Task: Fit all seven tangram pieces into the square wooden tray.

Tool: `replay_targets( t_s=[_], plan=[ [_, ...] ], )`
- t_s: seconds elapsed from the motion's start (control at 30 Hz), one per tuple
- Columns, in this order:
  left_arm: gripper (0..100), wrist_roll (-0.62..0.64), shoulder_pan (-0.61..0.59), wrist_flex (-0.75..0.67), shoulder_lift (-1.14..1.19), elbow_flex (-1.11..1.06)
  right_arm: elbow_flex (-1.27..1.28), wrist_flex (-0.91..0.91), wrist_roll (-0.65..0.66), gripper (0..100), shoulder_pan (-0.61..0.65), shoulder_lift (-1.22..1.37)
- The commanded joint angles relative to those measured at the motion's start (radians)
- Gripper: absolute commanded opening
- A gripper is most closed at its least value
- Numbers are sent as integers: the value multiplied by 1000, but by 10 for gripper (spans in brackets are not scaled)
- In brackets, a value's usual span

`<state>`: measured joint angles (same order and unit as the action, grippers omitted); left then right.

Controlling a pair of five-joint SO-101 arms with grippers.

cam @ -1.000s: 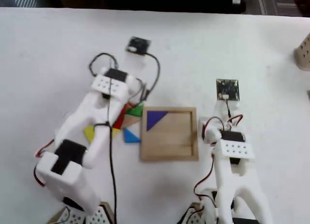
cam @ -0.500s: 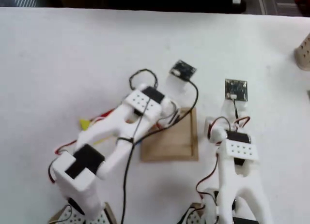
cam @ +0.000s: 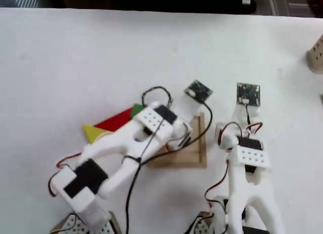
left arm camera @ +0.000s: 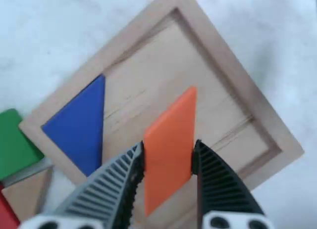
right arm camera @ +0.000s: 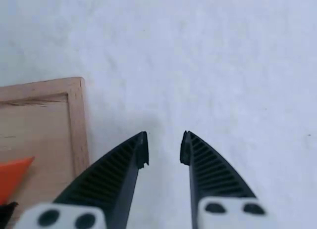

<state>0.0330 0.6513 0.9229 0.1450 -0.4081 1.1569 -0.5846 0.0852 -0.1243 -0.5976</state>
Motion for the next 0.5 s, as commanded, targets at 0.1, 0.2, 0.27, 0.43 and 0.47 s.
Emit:
replay_targets(
  t_s=[0.1,0.2,0.27,0.43,0.47],
  plan=[
    [155,-9,19,-167,-157,-147,-54,1,-8,119,-12,-18],
    [155,-35,19,-195,-200,-206,-54,1,-8,119,-12,-18],
    [155,-123,22,-201,-222,-238,-54,1,-8,119,-8,-18],
    [155,-255,25,-201,-242,-287,-54,1,-8,119,-8,-18],
    [155,-273,25,-201,-242,-288,-54,1,-8,119,-7,-18]
  ],
)
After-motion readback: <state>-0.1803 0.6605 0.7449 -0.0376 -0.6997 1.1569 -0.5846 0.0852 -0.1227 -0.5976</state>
